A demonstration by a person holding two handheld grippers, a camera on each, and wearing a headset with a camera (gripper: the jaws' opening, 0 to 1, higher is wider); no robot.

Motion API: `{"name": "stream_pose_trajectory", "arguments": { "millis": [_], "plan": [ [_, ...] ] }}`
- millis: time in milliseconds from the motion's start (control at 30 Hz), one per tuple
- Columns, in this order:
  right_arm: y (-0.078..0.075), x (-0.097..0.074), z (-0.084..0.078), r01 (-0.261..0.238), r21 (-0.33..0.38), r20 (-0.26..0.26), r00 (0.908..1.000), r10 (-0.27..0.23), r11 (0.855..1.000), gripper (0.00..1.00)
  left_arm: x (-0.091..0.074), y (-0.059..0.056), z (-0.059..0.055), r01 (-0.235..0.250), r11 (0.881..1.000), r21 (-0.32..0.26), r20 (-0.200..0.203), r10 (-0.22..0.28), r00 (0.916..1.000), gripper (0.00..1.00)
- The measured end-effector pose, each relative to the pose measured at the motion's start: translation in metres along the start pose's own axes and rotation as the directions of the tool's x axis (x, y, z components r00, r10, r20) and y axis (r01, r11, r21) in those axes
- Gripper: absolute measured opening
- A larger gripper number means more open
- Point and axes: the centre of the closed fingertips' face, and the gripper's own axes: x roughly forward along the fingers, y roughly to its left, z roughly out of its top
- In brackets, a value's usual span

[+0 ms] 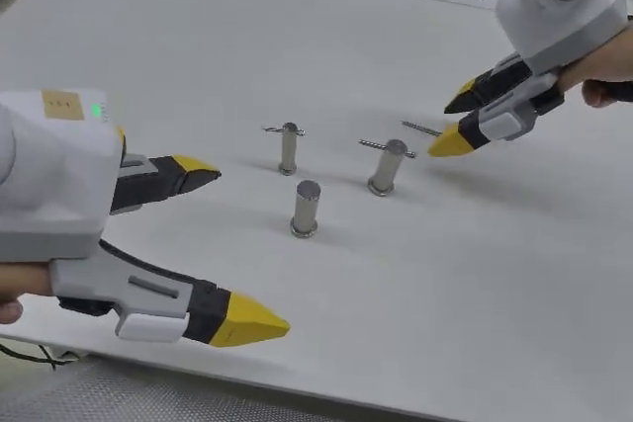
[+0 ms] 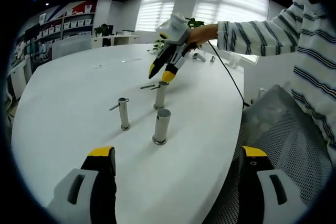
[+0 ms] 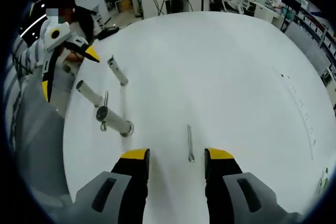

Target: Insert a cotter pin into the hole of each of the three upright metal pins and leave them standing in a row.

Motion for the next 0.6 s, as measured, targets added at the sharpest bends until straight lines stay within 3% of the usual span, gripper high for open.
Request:
{"name": "stream_pose_trajectory", "arguments": {
  "millis": [333,433,600],
  "plan": [
    [-0.0067,0.0105,-0.0053,-0.017,0.006,-0.049,0.9987,0.017,1.000,0.29,0.0016,0.0015,-0.0038,0.000,1.000,-0.012,-0.007,0.000,1.0000,0.95],
    [-0.0042,0.0094,-0.0071,-0.003,-0.034,-0.073,0.9973,0.000,0.999,0.25,0.0024,0.0016,-0.0044,0.003,1.000,-0.010,-0.013,-0.003,0.9999,0.94],
    [-0.0084,0.0123,-0.0076,-0.006,-0.042,-0.084,0.9965,0.003,0.999,0.22,0.0027,0.0032,-0.0043,-0.004,1.000,-0.015,-0.016,0.004,0.9999,0.94]
  ]
}}
